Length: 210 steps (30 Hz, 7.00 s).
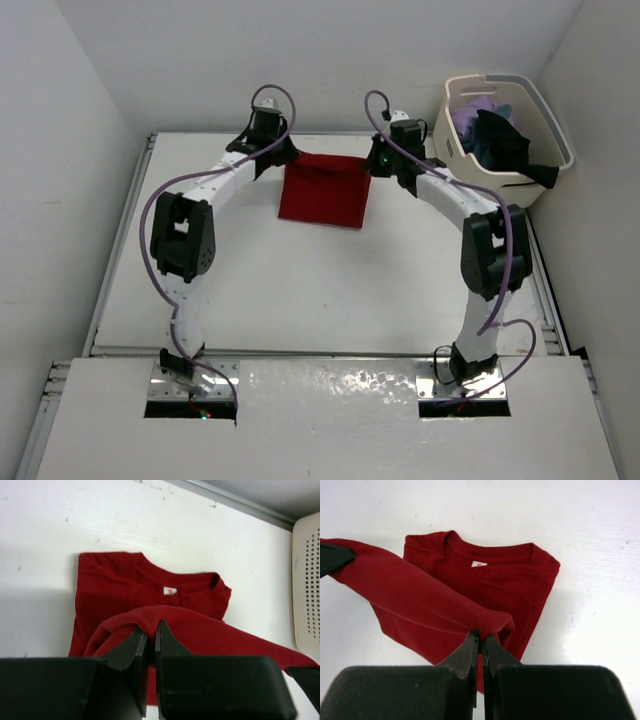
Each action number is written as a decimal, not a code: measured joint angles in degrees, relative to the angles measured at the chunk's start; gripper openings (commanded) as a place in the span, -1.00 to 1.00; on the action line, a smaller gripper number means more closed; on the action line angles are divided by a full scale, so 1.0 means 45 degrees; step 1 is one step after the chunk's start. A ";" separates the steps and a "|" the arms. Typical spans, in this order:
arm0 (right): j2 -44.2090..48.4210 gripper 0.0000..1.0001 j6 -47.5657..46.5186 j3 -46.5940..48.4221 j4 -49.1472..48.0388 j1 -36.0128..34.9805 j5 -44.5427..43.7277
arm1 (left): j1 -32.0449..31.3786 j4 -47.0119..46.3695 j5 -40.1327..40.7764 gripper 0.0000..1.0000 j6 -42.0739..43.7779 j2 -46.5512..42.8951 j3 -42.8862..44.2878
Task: Fold and stack the t-shirts
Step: Fold the long partially folded tshirt into a neat square, then put the neatly folded tshirt into the corner of the board with the left arm, then grab crumpled tshirt from bin with the right arm
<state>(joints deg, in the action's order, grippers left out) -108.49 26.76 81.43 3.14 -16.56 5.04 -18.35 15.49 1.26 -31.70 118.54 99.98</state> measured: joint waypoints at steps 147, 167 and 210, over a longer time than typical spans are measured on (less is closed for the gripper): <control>0.0427 0.98 -0.0379 -0.4444 -0.3939 0.0724 0.1253 | 0.5848 0.2312 0.4775 -0.65 0.9612 0.5566 0.5644; 0.1438 0.98 -0.1166 -0.4449 -0.3128 0.0719 0.0228 | 0.5489 0.1919 0.3823 0.99 0.6829 0.1826 0.2594; -0.5445 0.91 -0.5513 0.9748 0.5406 0.6280 -0.7159 | -0.1608 -0.4988 0.5042 0.99 0.2987 -0.6003 -0.8155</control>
<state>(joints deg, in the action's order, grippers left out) -132.99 1.96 125.29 27.46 11.70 -27.18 -25.58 -6.96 23.94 -18.26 91.53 63.29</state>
